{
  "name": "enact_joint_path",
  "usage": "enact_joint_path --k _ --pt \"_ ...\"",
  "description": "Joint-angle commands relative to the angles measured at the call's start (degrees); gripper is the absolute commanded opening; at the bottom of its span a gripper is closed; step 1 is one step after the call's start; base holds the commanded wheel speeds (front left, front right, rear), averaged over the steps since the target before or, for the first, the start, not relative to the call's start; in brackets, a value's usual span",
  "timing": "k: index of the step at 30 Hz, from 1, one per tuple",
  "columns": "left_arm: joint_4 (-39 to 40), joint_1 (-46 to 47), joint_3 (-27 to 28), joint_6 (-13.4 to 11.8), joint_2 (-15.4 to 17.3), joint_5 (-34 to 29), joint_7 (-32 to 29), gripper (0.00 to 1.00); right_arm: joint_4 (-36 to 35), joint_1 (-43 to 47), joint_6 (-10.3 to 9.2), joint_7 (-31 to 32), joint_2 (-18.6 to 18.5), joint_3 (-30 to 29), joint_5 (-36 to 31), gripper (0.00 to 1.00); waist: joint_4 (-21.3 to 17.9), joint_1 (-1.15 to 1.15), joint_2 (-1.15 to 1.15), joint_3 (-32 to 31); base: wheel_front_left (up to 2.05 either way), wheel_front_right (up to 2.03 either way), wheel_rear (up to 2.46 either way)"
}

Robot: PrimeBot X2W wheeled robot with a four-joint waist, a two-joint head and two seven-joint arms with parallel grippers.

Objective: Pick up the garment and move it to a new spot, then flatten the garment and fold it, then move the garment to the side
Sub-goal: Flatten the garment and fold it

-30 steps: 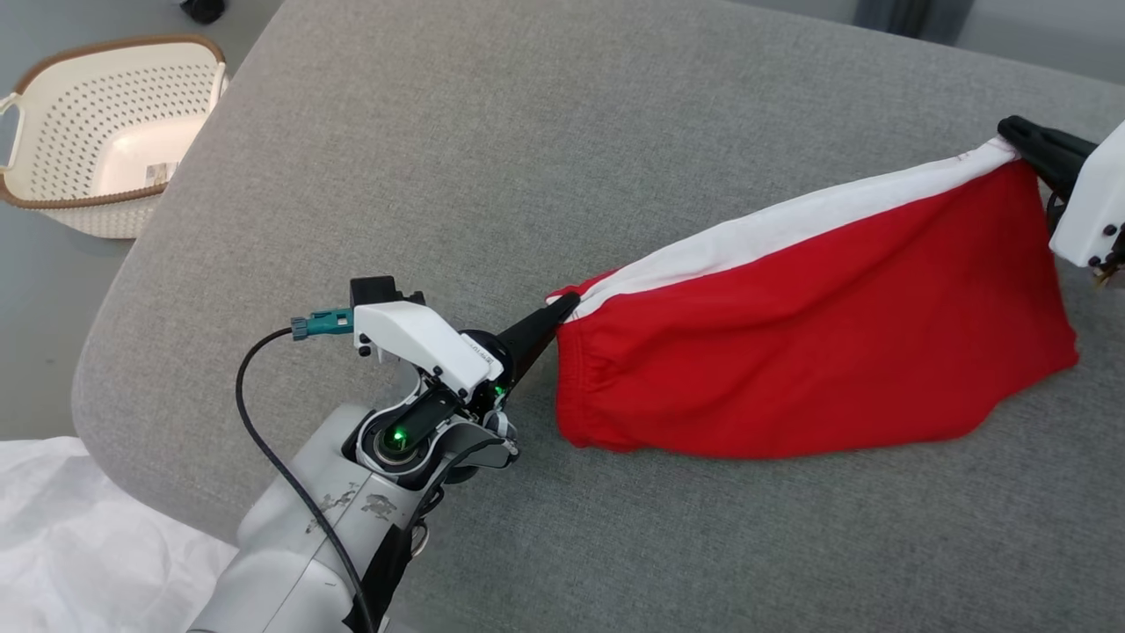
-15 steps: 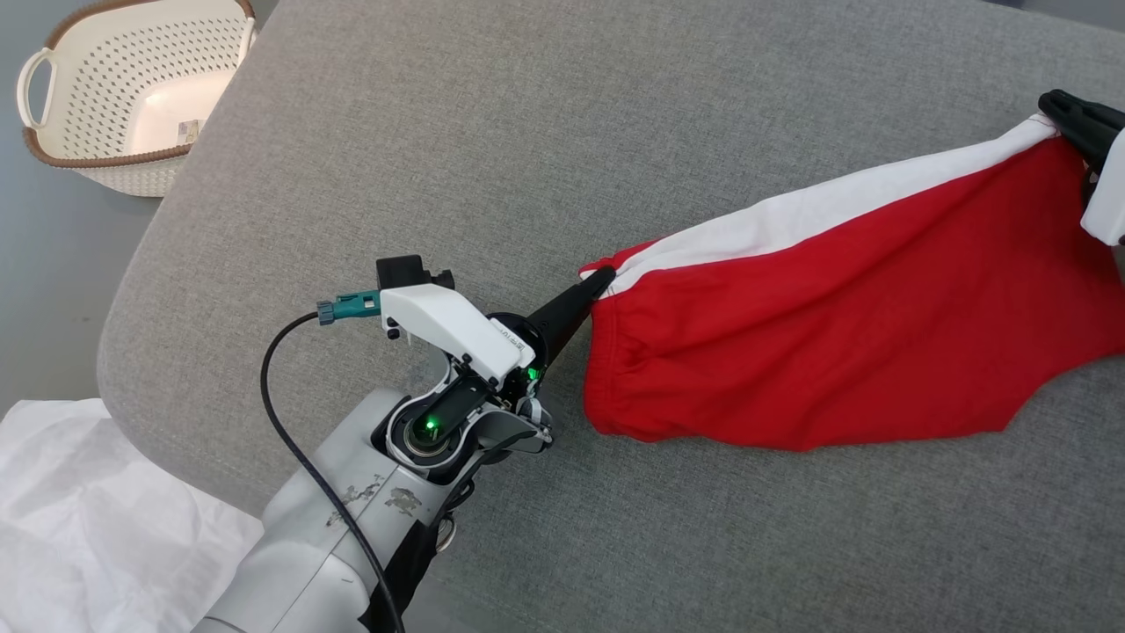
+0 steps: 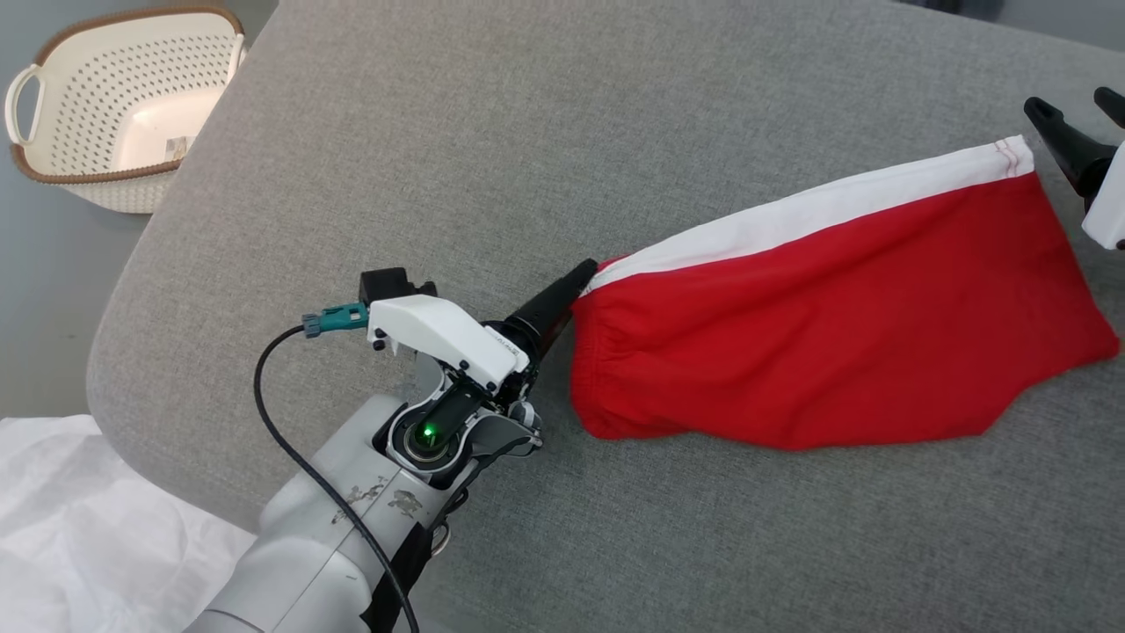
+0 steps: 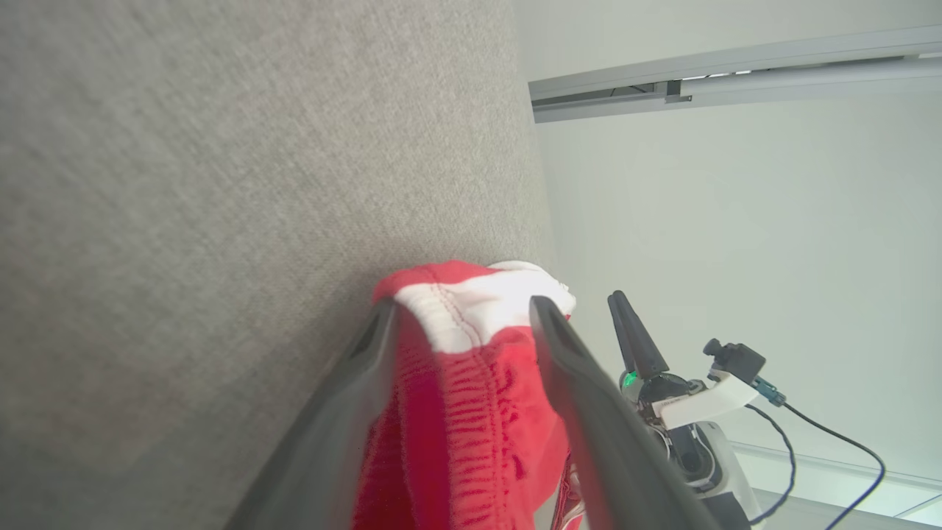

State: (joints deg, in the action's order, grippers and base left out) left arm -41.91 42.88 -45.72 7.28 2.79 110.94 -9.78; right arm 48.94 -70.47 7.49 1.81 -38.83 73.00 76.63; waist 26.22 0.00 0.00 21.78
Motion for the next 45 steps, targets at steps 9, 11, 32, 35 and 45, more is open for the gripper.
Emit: enact_joint_path --k 9,11,32,35,45 --pt "-5.1 1.7 0.8 0.3 2.1 -3.9 3.4 1.00 -1.0 3.0 0.01 -7.9 -0.4 -0.4 2.5 1.00 -2.0 0.00 0.00 -5.0 0.00 0.00 0.00" --pt "-5.9 1.9 0.3 0.3 3.6 -5.9 4.1 1.00 -1.3 3.7 0.01 -10.4 -0.5 -0.7 3.0 1.00 -2.6 0.00 0.00 -6.3 0.00 0.00 0.00" --pt "9.6 -10.5 20.4 -6.4 13.0 -64.0 24.9 1.00 -17.6 32.0 0.01 -17.0 10.5 -41.8 -41.8 1.00 -12.6 0.00 0.00 -20.3 0.00 0.00 0.00" --pt "15.8 -18.2 26.5 -7.0 10.4 -72.7 24.9 1.00 -23.1 39.2 0.01 -17.0 14.3 -49.1 -52.0 1.00 -14.2 0.00 0.00 -21.7 0.00 0.00 0.00" --pt "25.3 -33.6 38.6 -3.4 2.9 -92.2 24.9 1.00 -33.3 57.1 0.00 -17.0 29.7 -63.8 -65.9 1.00 -19.1 0.00 0.00 -22.5 0.00 0.00 0.00"
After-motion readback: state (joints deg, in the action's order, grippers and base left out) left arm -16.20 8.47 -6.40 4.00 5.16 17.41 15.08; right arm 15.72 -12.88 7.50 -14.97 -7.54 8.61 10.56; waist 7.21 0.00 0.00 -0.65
